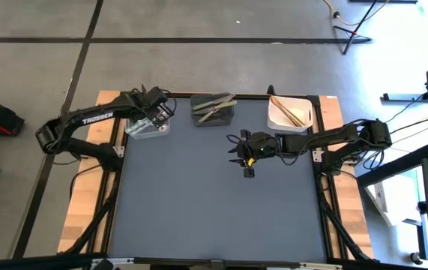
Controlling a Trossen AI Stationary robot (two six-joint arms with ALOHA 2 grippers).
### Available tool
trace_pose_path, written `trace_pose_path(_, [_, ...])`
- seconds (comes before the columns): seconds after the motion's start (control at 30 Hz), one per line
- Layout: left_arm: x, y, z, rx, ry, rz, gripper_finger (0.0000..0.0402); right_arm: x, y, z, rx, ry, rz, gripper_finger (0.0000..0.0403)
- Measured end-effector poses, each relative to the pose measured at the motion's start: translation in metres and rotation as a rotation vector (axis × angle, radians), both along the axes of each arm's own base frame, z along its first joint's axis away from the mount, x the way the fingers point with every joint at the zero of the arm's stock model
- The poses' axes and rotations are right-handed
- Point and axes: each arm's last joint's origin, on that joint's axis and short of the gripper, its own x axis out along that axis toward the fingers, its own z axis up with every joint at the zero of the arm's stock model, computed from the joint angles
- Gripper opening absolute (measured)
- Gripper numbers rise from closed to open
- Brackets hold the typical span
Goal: Sort silverware by color (type)
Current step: Return to Home Position
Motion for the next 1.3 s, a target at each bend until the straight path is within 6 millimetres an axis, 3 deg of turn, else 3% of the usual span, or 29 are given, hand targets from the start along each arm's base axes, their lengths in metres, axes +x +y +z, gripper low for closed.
trace_pose_path(0.13, [0.009,-0.024,0.022,0.073,-0.104,-0.110,0.0112,-0.002,-0.001,0.006,0.000,-0.014,-0.042,0.0147])
trace_pose_path(0.27, [0.020,-0.058,0.034,0.140,-0.262,-0.275,0.0112,-0.014,-0.001,0.023,0.002,-0.025,-0.045,0.0147])
trace_pose_path(0.43, [0.034,-0.101,0.024,0.101,-0.510,-0.619,0.0112,-0.033,0.001,0.047,0.035,-0.090,-0.016,0.0135])
trace_pose_path(0.57, [0.037,-0.126,0.000,-0.011,-0.721,-0.946,0.0112,-0.048,0.003,0.044,0.046,-0.123,0.048,0.0087])
trace_pose_path(0.7, [0.029,-0.136,-0.023,-0.018,-0.855,-1.021,0.0112,-0.061,0.004,0.034,0.052,-0.154,0.064,0.0020])
trace_pose_path(0.77, [0.023,-0.139,-0.031,-0.013,-0.880,-1.032,0.0112,-0.069,0.004,0.029,0.053,-0.155,0.066,0.0006])
trace_pose_path(0.97, [0.002,-0.144,-0.039,-0.008,-0.953,-1.039,0.0112,-0.091,0.005,0.024,0.071,-0.222,0.057,0.0027])
trace_pose_path(1.3, [-0.027,-0.150,-0.050,0.050,-1.081,-1.068,0.0112,-0.130,0.006,0.015,0.109,-0.411,0.036,0.0008])
